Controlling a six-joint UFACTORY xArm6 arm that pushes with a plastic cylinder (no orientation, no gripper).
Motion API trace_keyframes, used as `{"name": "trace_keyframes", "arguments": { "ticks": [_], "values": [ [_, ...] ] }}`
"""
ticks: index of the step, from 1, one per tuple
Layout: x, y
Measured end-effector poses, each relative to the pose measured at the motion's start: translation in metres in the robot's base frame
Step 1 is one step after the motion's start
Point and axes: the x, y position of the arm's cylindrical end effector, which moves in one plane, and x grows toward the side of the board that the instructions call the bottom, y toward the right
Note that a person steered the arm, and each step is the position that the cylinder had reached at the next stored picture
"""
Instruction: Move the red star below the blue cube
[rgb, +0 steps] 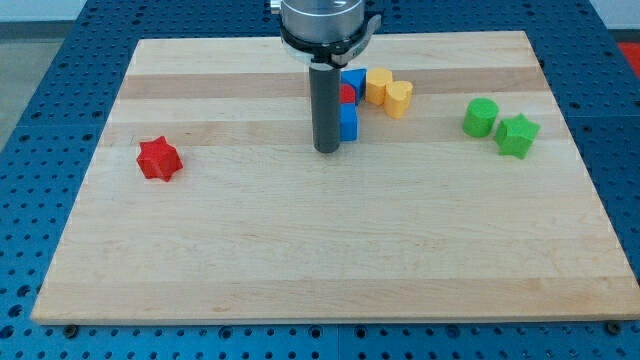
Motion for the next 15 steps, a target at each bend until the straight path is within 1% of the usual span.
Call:
{"name": "trace_keyframes", "arguments": {
  "ticks": [2, 4, 6, 8, 9, 10, 12, 14, 15],
  "values": [
    [0.0, -0.007],
    [-0.002, -0.077],
    [-0.04, -0.16],
    [-0.03, -0.252],
    [-0.006, -0.27],
    [0.018, -0.265],
    [0.021, -0.21],
    [0.048, -0.162],
    [0.048, -0.143]
  ]
}}
